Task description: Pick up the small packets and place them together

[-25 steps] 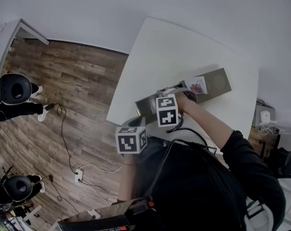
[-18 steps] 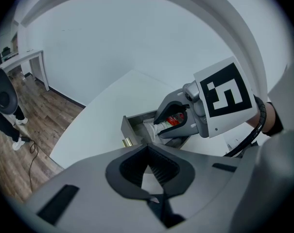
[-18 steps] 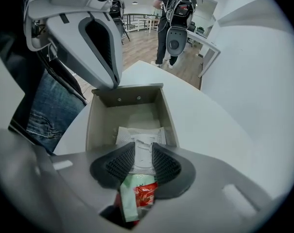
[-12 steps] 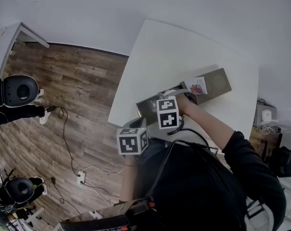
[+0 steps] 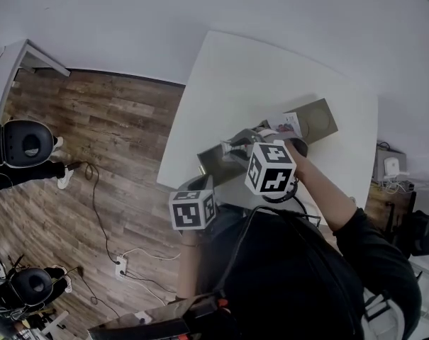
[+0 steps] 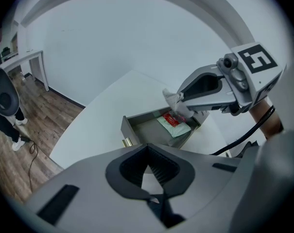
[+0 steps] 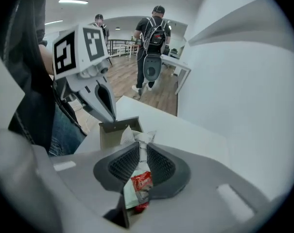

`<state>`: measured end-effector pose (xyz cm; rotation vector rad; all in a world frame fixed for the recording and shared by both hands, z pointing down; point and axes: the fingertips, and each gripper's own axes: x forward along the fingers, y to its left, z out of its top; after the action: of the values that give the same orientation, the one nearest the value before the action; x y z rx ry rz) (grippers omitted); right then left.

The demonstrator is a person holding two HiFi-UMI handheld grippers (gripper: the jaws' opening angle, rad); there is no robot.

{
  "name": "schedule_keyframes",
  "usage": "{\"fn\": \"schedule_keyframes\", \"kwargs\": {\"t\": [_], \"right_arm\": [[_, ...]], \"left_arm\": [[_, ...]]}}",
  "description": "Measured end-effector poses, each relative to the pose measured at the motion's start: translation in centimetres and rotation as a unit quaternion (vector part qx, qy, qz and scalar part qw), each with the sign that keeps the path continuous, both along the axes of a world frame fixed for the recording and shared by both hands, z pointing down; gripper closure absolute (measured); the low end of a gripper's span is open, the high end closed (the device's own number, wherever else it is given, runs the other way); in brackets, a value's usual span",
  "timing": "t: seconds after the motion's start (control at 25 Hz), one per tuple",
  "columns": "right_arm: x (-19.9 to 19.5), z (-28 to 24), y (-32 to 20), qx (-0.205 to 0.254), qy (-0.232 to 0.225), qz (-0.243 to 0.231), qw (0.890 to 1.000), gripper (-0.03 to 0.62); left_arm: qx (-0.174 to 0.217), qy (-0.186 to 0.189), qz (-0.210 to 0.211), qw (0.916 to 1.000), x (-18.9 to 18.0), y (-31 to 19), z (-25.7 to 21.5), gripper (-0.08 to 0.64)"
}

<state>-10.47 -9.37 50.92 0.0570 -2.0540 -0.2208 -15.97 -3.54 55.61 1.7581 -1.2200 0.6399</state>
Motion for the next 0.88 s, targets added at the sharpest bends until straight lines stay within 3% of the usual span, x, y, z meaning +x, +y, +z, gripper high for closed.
{"fn": "schedule_keyframes", "kwargs": {"t": [0.2,0.4,0.64,0.76,0.88], "right_arm": [[3.2,-4.7,-2.5,0.049,-0.042,0.067,0.996,0.537],[10.5,-6.5,-6.1,0.091,-0.021,0.158,0.983,0.537],[18.7,-4.8,-8.8,0.082,0.004,0.256,0.963,0.537],[20.7,-3.8,-9.4,0.058,-0.008,0.283,0.957,0.537],[22.1,-2.5,-10.0,0.055,0.009,0.292,0.955,0.537]], "left_arm": [[0.0,0.0,0.003,1.0,0.0,-0.1,0.2,0.56],[0.0,-0.004,0.007,1.0,0.0,-0.3,0.1,0.56],[-0.004,-0.008,0.011,0.9999,0.1,-0.3,0.2,0.56],[-0.004,-0.01,0.011,0.9999,0.2,-0.4,0.2,0.56],[-0.004,-0.01,0.01,0.9999,0.1,-0.4,0.2,0.56]]}}
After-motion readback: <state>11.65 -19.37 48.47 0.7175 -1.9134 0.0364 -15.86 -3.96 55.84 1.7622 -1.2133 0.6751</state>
